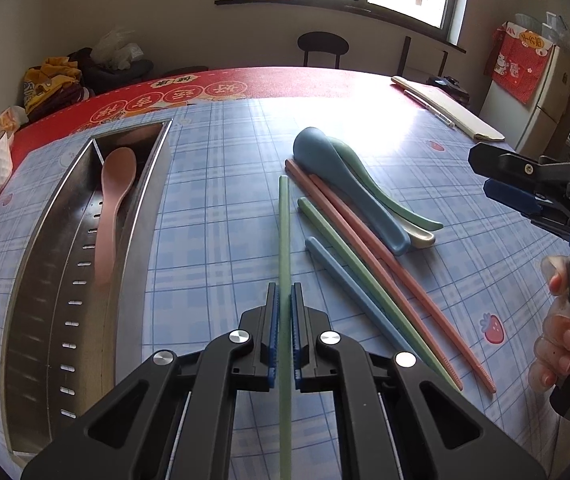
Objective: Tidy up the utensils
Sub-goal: 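Lift the green chopstick with the left tool while the right tool grasps the blue spoon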
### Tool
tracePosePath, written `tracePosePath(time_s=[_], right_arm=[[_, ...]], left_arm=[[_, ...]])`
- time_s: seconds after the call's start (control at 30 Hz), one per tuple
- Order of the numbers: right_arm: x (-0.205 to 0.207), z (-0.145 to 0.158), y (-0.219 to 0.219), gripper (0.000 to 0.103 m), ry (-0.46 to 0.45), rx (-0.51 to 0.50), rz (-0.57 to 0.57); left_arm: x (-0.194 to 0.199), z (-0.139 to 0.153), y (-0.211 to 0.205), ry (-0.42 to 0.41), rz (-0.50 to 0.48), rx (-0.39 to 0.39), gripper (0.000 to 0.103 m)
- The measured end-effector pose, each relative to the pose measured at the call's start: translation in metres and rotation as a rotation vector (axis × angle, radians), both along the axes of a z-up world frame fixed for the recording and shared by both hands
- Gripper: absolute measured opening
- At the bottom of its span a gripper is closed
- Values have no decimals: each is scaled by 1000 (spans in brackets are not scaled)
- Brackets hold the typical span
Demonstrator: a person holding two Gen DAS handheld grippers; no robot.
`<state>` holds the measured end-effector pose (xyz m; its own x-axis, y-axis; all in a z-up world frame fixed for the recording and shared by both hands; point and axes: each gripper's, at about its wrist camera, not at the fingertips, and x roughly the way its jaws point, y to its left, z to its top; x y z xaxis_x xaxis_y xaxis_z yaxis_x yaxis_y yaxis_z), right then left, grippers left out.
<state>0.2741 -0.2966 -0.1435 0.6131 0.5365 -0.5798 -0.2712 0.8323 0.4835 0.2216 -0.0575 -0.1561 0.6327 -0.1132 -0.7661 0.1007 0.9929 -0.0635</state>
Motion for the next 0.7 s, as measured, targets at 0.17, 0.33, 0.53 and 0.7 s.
tracePosePath(time_s=[0.17,0.33,0.53,0.7], right_arm=[[5,-8,10,47,21,-62,36],[1,-3,28,25,-26,-108,113],[0,6,87,18,-83,-342,247],[16,-2,120,18,-67,-530,266]], left_arm=[[-18,20,5,-61,-3,-50,6],[-34,35,23,-105,16,-110,6],[-46,50,41,-147,21,-143,6],[-54,48,53,-150,17,-179,6]])
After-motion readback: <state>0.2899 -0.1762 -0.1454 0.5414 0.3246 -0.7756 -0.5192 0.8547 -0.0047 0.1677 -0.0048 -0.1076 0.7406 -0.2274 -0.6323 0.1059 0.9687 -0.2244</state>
